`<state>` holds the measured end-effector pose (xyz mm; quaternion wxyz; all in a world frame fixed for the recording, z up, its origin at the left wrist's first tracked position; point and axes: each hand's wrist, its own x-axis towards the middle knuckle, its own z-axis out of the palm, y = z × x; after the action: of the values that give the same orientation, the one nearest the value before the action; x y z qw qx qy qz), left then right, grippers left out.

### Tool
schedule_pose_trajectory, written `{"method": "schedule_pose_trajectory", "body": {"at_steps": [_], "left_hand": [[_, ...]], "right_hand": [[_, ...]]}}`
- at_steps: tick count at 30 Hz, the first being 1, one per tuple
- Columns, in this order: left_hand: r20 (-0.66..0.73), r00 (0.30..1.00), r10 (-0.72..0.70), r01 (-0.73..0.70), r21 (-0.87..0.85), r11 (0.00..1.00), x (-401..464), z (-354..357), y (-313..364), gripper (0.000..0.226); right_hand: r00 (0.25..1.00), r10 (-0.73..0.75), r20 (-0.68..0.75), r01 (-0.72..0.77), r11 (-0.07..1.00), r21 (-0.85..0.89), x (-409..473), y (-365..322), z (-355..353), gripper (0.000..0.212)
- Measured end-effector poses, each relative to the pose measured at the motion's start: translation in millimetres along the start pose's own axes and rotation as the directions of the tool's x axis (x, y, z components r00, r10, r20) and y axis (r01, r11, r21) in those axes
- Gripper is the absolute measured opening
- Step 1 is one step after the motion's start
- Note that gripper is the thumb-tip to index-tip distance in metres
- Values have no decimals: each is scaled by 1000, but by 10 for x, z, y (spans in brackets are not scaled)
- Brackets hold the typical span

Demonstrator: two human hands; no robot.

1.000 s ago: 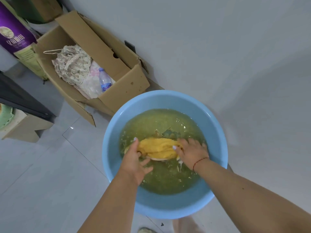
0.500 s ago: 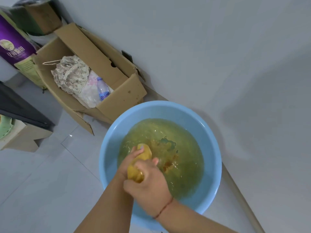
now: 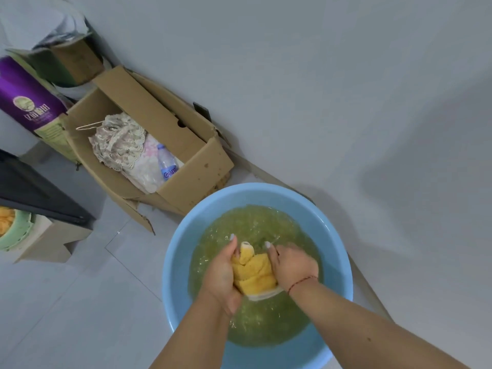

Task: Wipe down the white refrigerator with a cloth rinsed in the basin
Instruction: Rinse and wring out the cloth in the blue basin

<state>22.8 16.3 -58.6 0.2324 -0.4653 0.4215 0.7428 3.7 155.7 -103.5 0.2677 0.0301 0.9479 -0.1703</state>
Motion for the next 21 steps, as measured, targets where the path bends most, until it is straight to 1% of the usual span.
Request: {"method": "schedule_pose_trajectory", "body": {"at_steps": [2, 3, 4, 5, 7, 9, 10, 11, 12, 13, 14, 15, 16, 17, 18, 19, 20, 21], "left_hand": [[-17, 1000, 5, -5, -19, 1000, 51, -76, 34, 28], [-41, 999, 15, -14, 15, 1000, 67, -114, 56, 25], [-54, 999, 4, 1, 89, 996, 93, -172, 82, 24], [-61, 998, -2, 14, 195, 981, 139, -230, 97, 22], [-78, 997, 9, 19, 360, 933, 213, -299, 109, 22], [-88, 996, 20, 23, 458, 889, 234, -313, 131, 44], [-81, 997, 16, 25, 483, 875, 262, -338, 126, 52], [-69, 998, 6, 30, 506, 862, 310, -364, 129, 55], [-72, 997, -8, 43, 505, 862, 337, -374, 133, 55], [-58, 998, -37, 61, 499, 865, 359, -389, 150, 54], [-48, 997, -60, 76, 499, 863, 404, -423, 148, 53], [-40, 995, -89, 97, 506, 857, 437, -453, 146, 52], [-54, 992, -111, 124, 500, 857, 459, -468, 140, 52], [-31, 989, -144, 142, 470, 871, 484, -496, 140, 52], [13, 985, -172, 150, 431, 890, 501, -516, 154, 50], [68, 979, -193, 153, 387, 909, 515, -528, 178, 46], [138, 965, -224, 167, 337, 926, 539, -534, 191, 45], [191, 953, -236, 171, 303, 937, 574, -541, 214, 47]], "right_hand": [[992, 95, 81, -87, 991, -100, 56, 220, 92, 65], [983, 152, 108, -135, 980, -144, 73, 314, 126, 64], [978, 176, 114, -156, 973, -168, 83, 388, 162, 64], [979, 166, 120, -140, 970, -199, 80, 435, 211, 63], [979, 91, 180, -38, 960, -277, 13, 413, 369, 59], [947, 25, 321, 59, 967, -249, -47, 312, 535, 49], [930, 55, 362, 21, 979, -202, -38, 275, 609, 44], [900, 145, 412, -97, 986, -134, -42, 226, 602, 43], [881, 210, 424, -210, 977, -47, 5, 222, 596, 46], [853, 296, 431, -361, 929, 77, 41, 191, 612, 48], [828, 366, 424, -482, 851, 207, 60, 147, 640, 50], [845, 377, 378, -496, 818, 292, 39, 51, 645, 48], [863, 347, 367, -471, 815, 337, 25, -19, 658, 46], [873, 302, 383, -449, 802, 393, -74, -176, 638, 42], [863, 339, 374, -501, 673, 545, -136, -334, 601, 36], [860, 384, 336, -499, 494, 712, -207, -471, 564, 28], [899, 348, 265, -420, 515, 747, -341, -623, 499, 23], [941, 301, 153, -308, 584, 751, -455, -768, 432, 19]]}}
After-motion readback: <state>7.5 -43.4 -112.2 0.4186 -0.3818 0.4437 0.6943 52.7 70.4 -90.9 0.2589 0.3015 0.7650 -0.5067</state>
